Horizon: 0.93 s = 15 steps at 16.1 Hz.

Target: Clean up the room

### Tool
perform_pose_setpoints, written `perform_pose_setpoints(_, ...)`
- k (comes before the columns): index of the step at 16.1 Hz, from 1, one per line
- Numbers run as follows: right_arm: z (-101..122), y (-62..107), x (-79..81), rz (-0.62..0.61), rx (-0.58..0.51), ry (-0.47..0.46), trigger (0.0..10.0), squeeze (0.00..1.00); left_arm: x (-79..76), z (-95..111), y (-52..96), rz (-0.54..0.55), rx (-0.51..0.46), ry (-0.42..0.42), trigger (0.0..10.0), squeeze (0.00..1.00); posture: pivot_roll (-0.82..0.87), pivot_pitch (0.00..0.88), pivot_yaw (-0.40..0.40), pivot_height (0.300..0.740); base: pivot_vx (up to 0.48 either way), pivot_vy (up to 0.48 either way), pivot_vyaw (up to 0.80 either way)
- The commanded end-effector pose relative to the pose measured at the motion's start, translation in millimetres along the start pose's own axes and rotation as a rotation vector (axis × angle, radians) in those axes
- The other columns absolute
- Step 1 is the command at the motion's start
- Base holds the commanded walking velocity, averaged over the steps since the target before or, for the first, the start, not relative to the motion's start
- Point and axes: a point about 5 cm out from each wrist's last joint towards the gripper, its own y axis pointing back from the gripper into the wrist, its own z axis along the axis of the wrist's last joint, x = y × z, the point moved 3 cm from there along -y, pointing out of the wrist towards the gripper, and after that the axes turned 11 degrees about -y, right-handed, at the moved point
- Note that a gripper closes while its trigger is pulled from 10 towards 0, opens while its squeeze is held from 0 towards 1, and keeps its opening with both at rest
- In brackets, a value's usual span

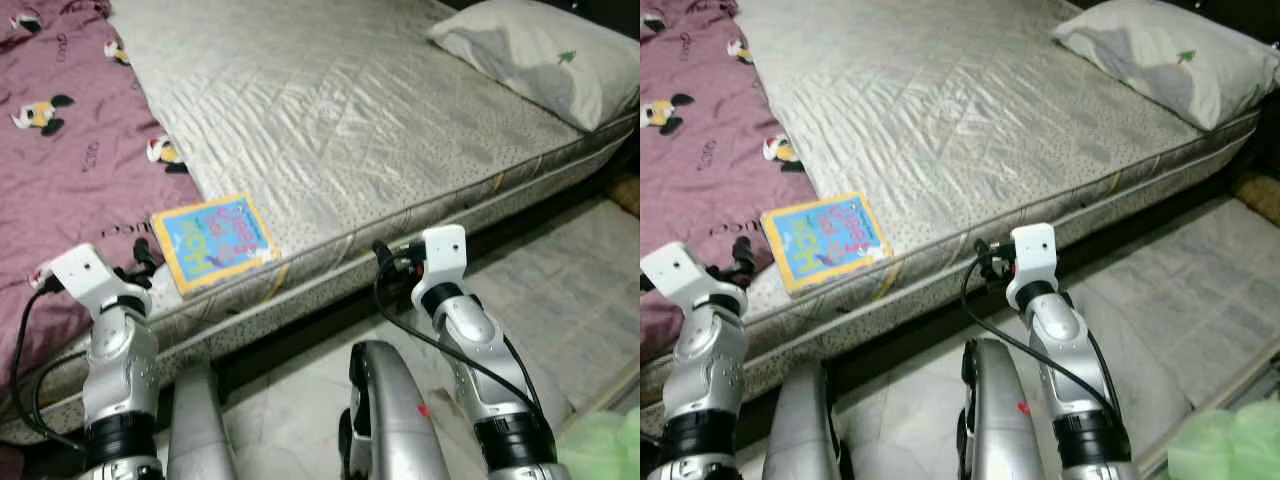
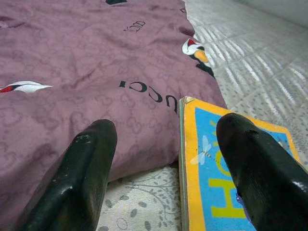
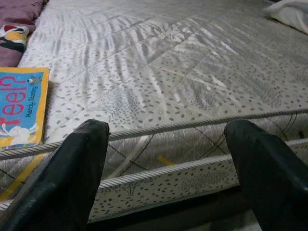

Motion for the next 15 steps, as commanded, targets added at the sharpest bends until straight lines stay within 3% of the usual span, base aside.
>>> perform_pose_setpoints(1, 5, 1.0, -2.9, -0.006, -0.013, -0.002, 10.0, 0.0, 2.1, -2, -3.1, 0.021, 0.009, -0.014, 10.0, 0.0, -0.08, 0.094, -0.031, 0.517, 0.0, 0.0, 0.0)
perform_pose_setpoints(6, 7, 14.9, -7.7, -0.006, 0.002, 0.006, 10.0, 0.0, -2.2, -13, -16.2, 0.026, 0.075, -0.001, 10.0, 0.0, -0.13, 0.134, -0.044, 0.463, 0.0, 0.0, 0.0)
perform_pose_setpoints(15, 9, 33.6, -15.5, -0.039, 0.034, 0.019, 10.0, 0.0, -22.1, -17, -28.5, -0.049, 0.082, -0.031, 10.0, 0.0, -0.18, 0.181, -0.044, 0.463, 0.0, 0.0, 0.0)
